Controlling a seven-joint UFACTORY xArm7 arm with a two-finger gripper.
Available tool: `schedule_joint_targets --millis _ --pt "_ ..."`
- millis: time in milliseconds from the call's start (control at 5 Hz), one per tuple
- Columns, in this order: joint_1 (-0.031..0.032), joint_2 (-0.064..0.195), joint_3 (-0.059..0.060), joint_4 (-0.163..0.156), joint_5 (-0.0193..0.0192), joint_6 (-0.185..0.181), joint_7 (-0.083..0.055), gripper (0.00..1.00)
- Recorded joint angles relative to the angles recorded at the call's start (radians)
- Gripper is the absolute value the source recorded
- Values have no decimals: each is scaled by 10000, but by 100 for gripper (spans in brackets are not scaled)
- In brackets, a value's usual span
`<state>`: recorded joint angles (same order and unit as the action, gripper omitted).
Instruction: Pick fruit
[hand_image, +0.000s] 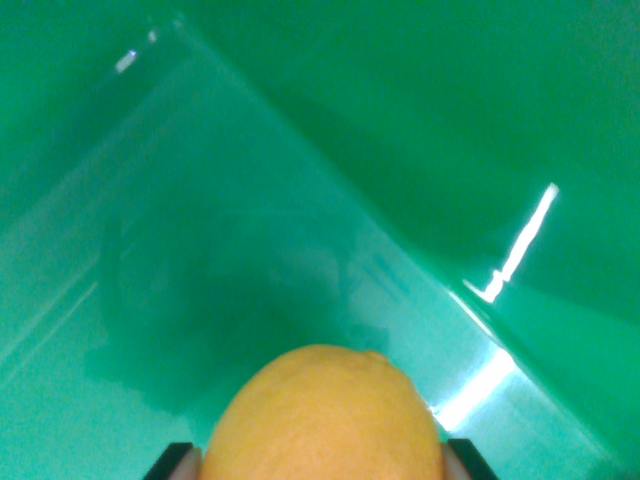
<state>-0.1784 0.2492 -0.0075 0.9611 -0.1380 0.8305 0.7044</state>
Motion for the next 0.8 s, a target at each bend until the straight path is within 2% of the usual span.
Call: schedule_joint_targets --millis 200,400,600,800 --pt "0 0 0 0 0 0 0 100" --pt "3 -117 4 198 18 314 -33 100" --pt "3 -117 4 198 18 314 -33 100" --pt "7 -252 8 430 38 680 -73 100"
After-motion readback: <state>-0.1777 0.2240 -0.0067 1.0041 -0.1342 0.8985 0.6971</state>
